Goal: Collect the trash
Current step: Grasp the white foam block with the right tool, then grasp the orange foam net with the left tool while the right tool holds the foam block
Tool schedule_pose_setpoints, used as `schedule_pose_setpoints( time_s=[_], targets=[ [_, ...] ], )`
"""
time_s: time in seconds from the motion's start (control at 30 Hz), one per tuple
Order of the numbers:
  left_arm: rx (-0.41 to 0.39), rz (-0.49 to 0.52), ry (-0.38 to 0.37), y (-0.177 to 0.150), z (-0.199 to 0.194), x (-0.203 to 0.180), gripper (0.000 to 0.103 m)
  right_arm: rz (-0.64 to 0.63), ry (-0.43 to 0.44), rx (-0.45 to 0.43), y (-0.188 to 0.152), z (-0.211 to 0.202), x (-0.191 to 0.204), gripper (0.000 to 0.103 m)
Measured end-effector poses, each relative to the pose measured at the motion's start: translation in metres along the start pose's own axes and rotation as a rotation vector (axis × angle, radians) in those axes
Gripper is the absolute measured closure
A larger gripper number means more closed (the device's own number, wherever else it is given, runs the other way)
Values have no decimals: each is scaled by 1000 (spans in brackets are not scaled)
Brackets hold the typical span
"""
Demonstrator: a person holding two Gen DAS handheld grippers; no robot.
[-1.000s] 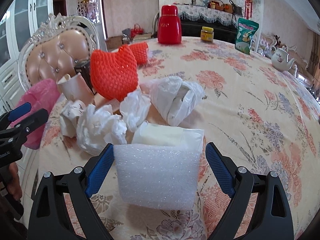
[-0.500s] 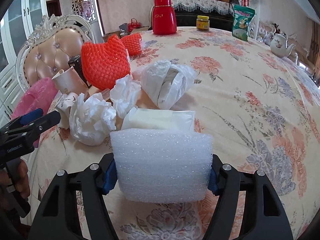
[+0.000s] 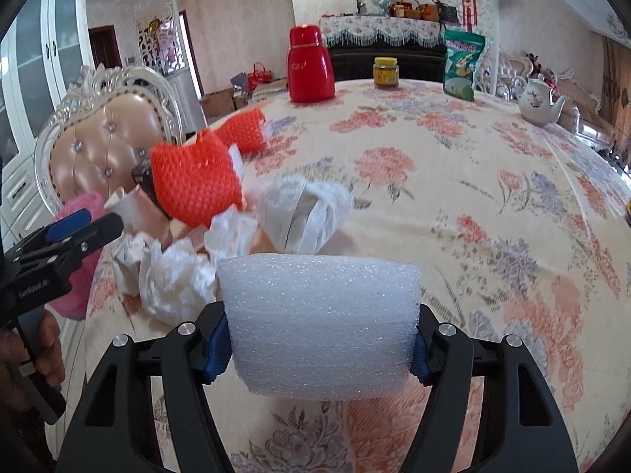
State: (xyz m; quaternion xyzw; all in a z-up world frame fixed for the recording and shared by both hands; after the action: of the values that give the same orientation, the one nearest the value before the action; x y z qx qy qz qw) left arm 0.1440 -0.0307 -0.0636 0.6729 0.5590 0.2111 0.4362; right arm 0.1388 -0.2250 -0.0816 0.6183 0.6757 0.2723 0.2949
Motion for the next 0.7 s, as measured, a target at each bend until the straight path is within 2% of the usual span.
schedule_pose_setpoints(
  time_s=[0.1, 0.23, 0.3, 0.37, 0.43, 0.47, 0.53, 0.6, 0.67, 0.7],
  targets=[
    [-1, 29, -8, 16, 13, -6, 21, 12, 1, -13, 10, 1, -5, 37],
    [2, 65, 1, 33, 30, -10, 22, 19, 0, -23, 20, 3, -10, 37],
    [29, 74, 7, 38, 44, -9, 31, 22, 2, -24, 23, 5, -11, 37],
    [59, 87, 19, 40, 55, -5, 36, 24, 3, -28, 25, 5, -12, 37],
    [115, 101, 39, 36, 69, -1, 37, 27, 4, -31, 27, 5, -12, 37],
    [131, 105, 43, 35, 73, 0, 42, 28, 4, -31, 28, 5, -12, 37],
    [172, 131, 38, 30, 80, -2, 46, 30, 4, -33, 29, 6, -13, 37],
    [197, 135, 44, 25, 83, -1, 61, 31, 5, -33, 30, 6, -13, 37],
    [227, 137, 57, 20, 86, 2, 65, 29, 7, -32, 30, 6, -13, 37],
    [231, 140, 58, 20, 86, 3, 72, 28, 8, -31, 31, 6, -12, 37]
  ],
)
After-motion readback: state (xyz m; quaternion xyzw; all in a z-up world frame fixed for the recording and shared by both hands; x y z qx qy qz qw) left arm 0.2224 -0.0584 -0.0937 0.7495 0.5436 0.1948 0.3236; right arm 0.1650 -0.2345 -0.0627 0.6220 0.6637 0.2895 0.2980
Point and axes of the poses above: each gripper's, at about its wrist camera, not at the fingertips, and z roughly the way its jaws point, x to its left, y to its top, the point moved 10 cm from there along z, roughly the way its jaws point, and after that the axes turned 15 degrees about -y, right-handed, at the moved point
